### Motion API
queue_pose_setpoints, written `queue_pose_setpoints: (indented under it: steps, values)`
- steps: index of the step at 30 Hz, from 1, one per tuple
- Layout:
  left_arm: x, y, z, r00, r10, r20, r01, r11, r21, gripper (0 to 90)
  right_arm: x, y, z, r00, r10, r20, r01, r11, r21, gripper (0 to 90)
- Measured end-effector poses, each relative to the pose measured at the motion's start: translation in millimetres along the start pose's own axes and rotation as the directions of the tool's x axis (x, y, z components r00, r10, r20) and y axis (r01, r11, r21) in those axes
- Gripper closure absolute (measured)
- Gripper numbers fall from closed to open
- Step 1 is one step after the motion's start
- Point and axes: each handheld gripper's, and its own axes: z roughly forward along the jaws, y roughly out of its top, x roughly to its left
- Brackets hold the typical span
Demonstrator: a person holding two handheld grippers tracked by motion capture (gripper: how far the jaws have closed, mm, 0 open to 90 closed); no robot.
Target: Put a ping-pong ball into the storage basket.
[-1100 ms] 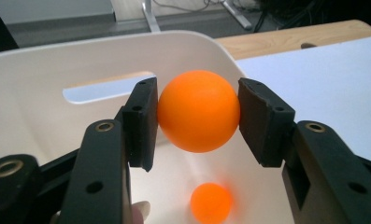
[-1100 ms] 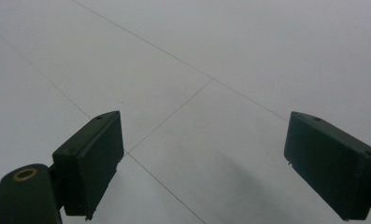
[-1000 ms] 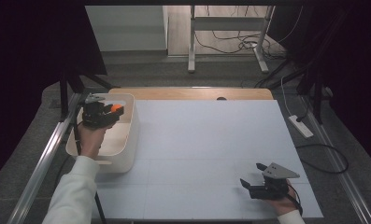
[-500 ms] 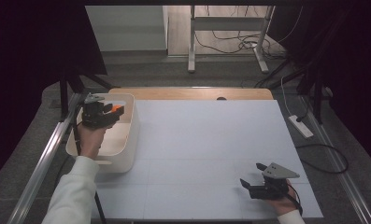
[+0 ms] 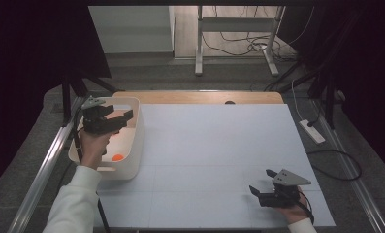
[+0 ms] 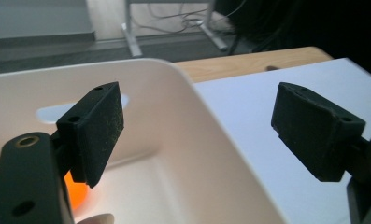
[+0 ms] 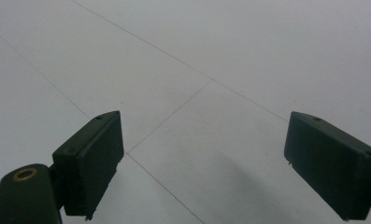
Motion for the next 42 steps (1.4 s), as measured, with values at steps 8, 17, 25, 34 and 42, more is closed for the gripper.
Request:
queue_pose_setpoints:
  steps: [8, 17, 25, 34, 42]
  values:
    - [-9.3, 1.1, -7.2, 0.9967, 0.029, 0.076, -0.029, 0.9995, -0.009, 17.5, -3.9, -2.2, -0.5, 0.9998, 0.019, -0.001, -0.019, 0.9998, -0.002, 11.7]
    - [-19.0, 2.6, -16.2, 0.9919, 0.027, 0.124, -0.022, 0.999, -0.039, 17.6, -4.6, -3.4, -2.8, 0.9998, 0.021, -0.006, -0.021, 0.9997, -0.009, 11.7]
    - [-34.1, -0.4, -25.2, 0.9806, 0.054, 0.188, -0.042, 0.9969, -0.066, 18.0, -3.3, -2.3, -1.9, 0.9998, 0.015, -0.01, -0.015, 0.9998, -0.011, 11.7]
    - [-46.4, -12.0, -31.5, 0.9688, 0.074, 0.236, -0.06, 0.996, -0.066, 18.1, -0.6, -0.8, -0.8, 1.0, 0.002, -0.007, -0.002, 1.0, -0.005, 11.7]
    - [-61.0, -20.1, -37.3, 0.9575, 0.102, 0.27, -0.087, 0.9938, -0.07, 18.1, 0.5, 0.3, 0.4, 1.0, -0.006, -0.007, 0.006, 1.0, 0.002, 11.7]
